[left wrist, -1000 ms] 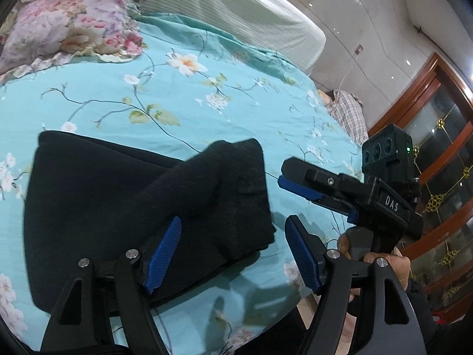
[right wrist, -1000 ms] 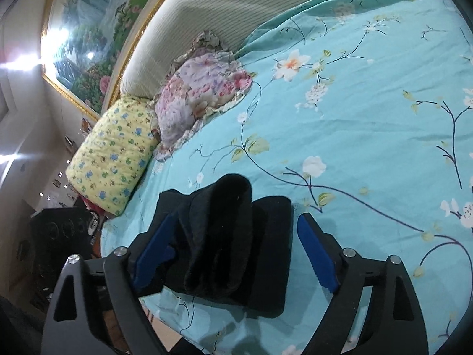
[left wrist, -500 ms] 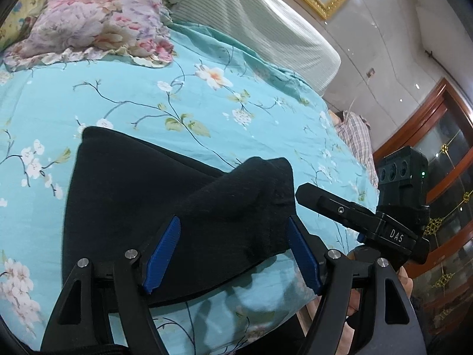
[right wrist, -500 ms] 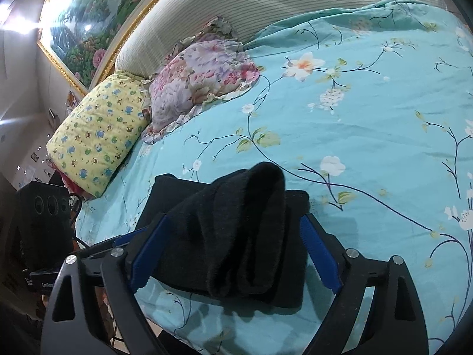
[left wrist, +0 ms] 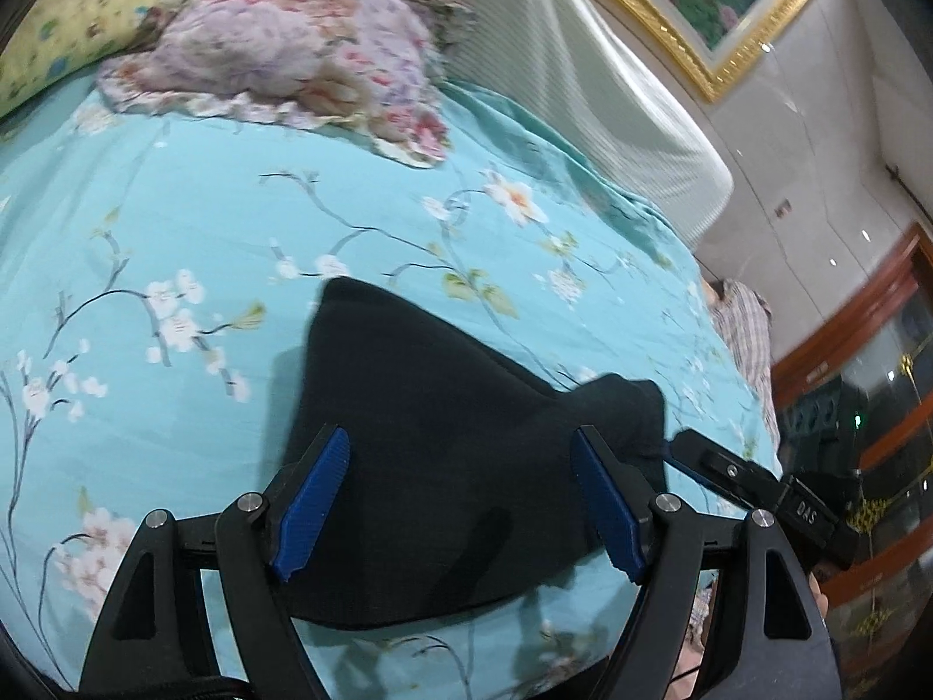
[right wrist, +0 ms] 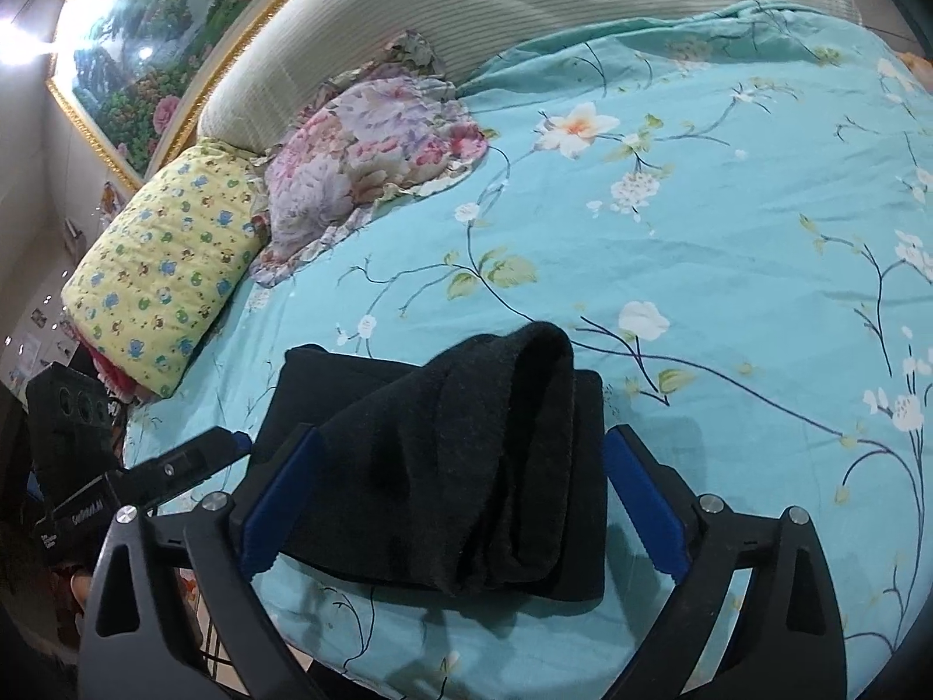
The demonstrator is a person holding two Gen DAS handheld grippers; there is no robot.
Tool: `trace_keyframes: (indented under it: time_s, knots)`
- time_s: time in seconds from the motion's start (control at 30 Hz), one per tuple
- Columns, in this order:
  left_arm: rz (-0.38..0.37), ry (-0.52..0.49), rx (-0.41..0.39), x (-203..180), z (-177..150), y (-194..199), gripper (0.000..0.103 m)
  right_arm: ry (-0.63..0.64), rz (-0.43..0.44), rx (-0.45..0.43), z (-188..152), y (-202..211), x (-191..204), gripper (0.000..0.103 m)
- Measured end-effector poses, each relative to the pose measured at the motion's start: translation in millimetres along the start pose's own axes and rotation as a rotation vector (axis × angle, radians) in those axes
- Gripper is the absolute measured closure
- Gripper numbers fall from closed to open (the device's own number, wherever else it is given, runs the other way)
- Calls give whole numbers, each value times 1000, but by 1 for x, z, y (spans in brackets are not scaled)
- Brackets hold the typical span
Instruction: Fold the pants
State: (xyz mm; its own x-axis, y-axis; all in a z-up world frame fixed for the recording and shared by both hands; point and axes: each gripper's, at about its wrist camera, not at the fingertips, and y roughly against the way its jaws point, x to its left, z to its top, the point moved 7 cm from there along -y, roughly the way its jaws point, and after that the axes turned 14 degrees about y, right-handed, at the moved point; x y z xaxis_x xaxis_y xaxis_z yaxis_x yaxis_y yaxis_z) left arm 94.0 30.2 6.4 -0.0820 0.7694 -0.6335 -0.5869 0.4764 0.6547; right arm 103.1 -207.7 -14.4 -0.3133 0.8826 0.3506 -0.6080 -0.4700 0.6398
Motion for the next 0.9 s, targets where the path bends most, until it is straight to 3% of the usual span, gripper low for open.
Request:
trace_keyframes:
  time_s: [0.37, 0.9]
  knots:
    - [34, 49, 13, 22, 4, -8, 24, -55, -24, 39, -12, -8, -10, 6]
    - [84, 67, 57, 30, 6, -39, 24, -136, 25, 66, -30, -27, -23, 6]
